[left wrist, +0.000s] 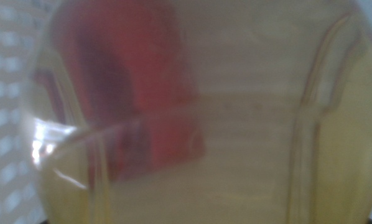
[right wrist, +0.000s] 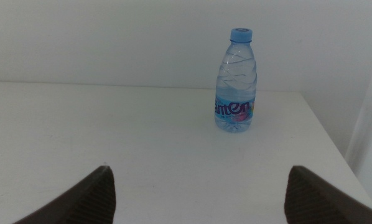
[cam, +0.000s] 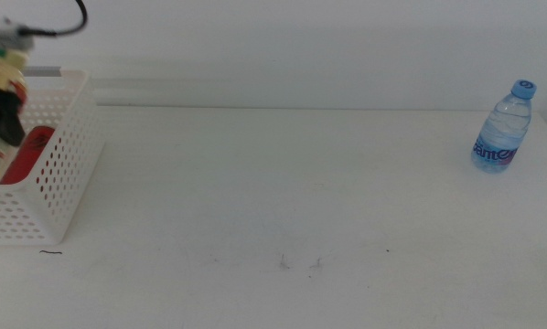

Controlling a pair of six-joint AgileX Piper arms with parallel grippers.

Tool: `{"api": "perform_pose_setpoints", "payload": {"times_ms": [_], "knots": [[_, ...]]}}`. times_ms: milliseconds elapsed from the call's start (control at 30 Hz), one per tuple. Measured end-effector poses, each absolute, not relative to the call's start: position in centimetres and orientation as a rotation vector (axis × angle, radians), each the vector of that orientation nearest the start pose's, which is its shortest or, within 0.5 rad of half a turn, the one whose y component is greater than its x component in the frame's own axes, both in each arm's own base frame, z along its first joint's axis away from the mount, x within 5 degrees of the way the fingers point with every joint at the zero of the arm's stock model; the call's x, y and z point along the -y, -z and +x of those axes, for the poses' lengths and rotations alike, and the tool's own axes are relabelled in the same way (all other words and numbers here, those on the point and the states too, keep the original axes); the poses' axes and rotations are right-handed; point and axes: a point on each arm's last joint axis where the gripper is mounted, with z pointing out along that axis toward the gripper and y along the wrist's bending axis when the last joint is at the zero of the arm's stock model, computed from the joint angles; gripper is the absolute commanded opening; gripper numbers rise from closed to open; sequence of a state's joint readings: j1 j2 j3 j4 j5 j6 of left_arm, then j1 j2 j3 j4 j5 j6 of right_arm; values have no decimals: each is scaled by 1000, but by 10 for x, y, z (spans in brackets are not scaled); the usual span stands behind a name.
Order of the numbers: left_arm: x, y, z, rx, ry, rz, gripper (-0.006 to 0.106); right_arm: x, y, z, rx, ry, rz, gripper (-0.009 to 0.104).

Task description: Use arms to grab the bottles and put them into the dustbin to the left of the table.

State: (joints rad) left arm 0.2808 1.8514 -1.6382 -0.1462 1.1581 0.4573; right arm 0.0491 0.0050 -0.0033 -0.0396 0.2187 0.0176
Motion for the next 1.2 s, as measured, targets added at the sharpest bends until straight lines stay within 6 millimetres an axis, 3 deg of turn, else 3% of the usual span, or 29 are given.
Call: {"api": "perform_pose_setpoints", "payload": {"times_ms": [133, 233, 400, 500, 600, 767, 1033, 1200], "knots": [[-99, -259, 394, -2851, 88, 193, 10, -2, -194, 56, -1703, -14, -53, 79], [-101, -244, 401, -2866, 101, 190, 23, -2, -194, 56, -1703, -14, -53, 79], [-100, -230, 406, -2879, 130, 203, 70, -2, -194, 56, -1703, -14, -53, 79], [-99, -233, 407, -2868, 145, 200, 92, -2, -194, 56, -1703, -14, -53, 79], [-94, -254, 403, -2816, 180, 187, 94, -2, -194, 56, -1703, -14, -53, 79], [-78, -312, 379, -2677, 247, 200, 94, -2, -194, 56, -1703, -14, -53, 79], [-25, -419, 306, -2380, 336, 328, 94, -2, -194, 56, -1703, -14, -53, 79], [14, -470, 252, -2187, 417, 412, 94, -2, -194, 56, -1703, -14, -53, 79]]}}
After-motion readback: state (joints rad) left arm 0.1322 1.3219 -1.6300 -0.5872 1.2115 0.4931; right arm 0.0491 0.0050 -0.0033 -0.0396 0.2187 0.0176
